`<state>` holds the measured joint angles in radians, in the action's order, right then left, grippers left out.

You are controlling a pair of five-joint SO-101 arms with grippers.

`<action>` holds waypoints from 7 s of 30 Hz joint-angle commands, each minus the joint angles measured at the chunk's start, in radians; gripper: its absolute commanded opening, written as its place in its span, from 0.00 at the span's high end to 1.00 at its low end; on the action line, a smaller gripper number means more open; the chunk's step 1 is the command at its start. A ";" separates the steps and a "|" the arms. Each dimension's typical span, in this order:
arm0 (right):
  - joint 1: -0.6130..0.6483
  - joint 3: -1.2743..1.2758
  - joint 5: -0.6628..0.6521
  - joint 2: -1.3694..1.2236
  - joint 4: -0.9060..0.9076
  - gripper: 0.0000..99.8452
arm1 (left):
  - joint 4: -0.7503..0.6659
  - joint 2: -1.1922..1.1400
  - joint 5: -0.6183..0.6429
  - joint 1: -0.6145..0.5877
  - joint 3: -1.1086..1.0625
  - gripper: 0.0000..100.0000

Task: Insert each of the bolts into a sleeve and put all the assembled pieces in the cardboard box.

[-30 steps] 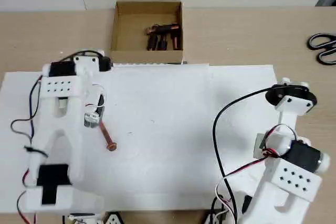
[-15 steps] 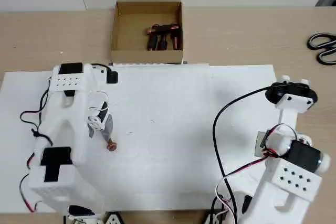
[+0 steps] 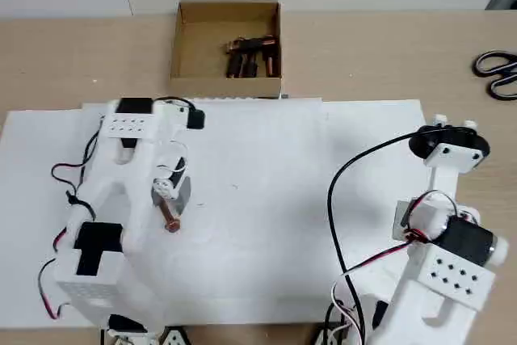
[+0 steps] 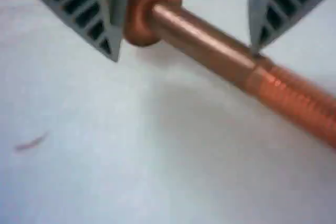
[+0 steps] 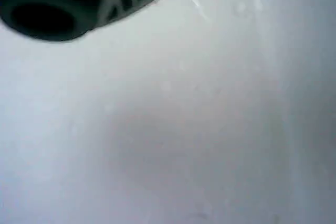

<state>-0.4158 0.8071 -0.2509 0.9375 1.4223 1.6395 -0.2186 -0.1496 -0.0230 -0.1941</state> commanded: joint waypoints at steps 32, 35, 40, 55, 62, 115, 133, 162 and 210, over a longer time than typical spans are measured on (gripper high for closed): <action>-0.008 -0.003 -0.058 0.013 -0.028 1.00 | 0.012 0.006 0.052 -0.060 -0.007 0.87; -0.008 -0.003 -0.058 0.013 -0.028 1.00 | -0.006 0.005 0.084 -0.058 -0.007 0.87; -0.008 -0.003 -0.058 0.013 -0.028 1.00 | -0.008 -0.124 0.117 -0.058 -0.021 0.87; -0.008 -0.003 -0.058 0.013 -0.028 1.00 | -0.044 -0.199 0.140 -0.057 0.001 1.00; -0.008 -0.003 -0.058 0.012 -0.028 1.00 | 0.017 0.078 0.135 -0.043 0.001 1.00; -0.013 0.008 -0.005 0.019 0.010 1.00 | -0.474 0.292 1.559 -0.120 0.050 0.62; -0.013 0.008 -0.005 0.013 0.008 1.00 | 0.035 0.290 0.253 -0.238 0.120 0.62; -0.013 0.008 -0.012 0.015 0.018 1.00 | 0.014 0.295 -0.354 -0.295 0.294 0.62; -0.010 0.009 -0.011 0.012 0.008 1.00 | -0.141 -0.239 -0.824 -0.253 0.696 0.89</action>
<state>-0.4158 0.8224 -0.2677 0.9375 1.4362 1.5106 -0.4365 -0.9214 -0.2915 0.4258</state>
